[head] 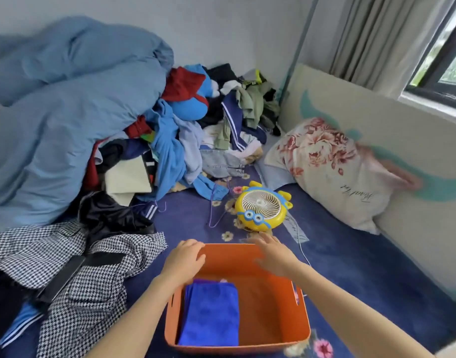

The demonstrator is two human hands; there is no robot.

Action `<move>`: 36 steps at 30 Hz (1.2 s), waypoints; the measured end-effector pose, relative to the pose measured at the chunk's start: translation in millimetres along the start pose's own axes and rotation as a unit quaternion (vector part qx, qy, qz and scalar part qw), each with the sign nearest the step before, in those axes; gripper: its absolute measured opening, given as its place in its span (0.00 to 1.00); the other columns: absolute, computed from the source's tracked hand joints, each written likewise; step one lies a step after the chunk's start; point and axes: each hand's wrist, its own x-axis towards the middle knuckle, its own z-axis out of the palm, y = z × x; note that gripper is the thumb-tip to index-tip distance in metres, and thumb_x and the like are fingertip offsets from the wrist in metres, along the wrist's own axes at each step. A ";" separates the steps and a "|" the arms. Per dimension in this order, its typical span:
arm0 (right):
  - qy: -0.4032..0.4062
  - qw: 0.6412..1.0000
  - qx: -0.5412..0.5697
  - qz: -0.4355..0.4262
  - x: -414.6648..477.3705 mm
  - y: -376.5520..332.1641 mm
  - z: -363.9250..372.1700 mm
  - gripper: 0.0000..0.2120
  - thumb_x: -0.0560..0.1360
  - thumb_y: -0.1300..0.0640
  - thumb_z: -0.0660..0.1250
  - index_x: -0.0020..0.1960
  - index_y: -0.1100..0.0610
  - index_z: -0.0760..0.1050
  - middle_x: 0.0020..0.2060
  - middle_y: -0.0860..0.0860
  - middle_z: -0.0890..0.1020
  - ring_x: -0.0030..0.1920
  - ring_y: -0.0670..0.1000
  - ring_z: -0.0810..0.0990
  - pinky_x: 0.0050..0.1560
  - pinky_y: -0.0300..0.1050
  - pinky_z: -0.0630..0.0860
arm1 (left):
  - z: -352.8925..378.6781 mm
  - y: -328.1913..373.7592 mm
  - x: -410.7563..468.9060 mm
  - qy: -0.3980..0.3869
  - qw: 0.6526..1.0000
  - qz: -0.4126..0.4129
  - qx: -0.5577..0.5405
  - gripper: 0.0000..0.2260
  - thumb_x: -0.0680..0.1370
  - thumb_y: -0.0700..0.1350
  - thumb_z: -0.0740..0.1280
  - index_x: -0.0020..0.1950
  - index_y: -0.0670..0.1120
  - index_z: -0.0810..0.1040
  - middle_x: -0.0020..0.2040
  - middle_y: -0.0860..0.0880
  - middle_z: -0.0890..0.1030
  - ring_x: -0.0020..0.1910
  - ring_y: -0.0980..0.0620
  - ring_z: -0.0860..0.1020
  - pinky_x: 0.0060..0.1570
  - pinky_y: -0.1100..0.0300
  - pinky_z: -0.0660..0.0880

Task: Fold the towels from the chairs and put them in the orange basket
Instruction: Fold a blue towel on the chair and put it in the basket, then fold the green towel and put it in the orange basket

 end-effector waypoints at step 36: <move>-0.070 0.828 -0.152 -0.534 -139.9 -76.7 24.6 0.28 0.76 0.53 0.62 0.74 0.51 0.58 0.73 0.54 0.58 0.72 0.55 0.58 0.69 0.49 0.61 | 100.9 139.9 -379.2 0.317 0.775 -0.538 -0.100 0.15 0.76 0.43 0.67 0.61 0.40 0.77 0.59 0.43 0.79 0.60 0.42 0.75 0.58 0.51 0.71</move>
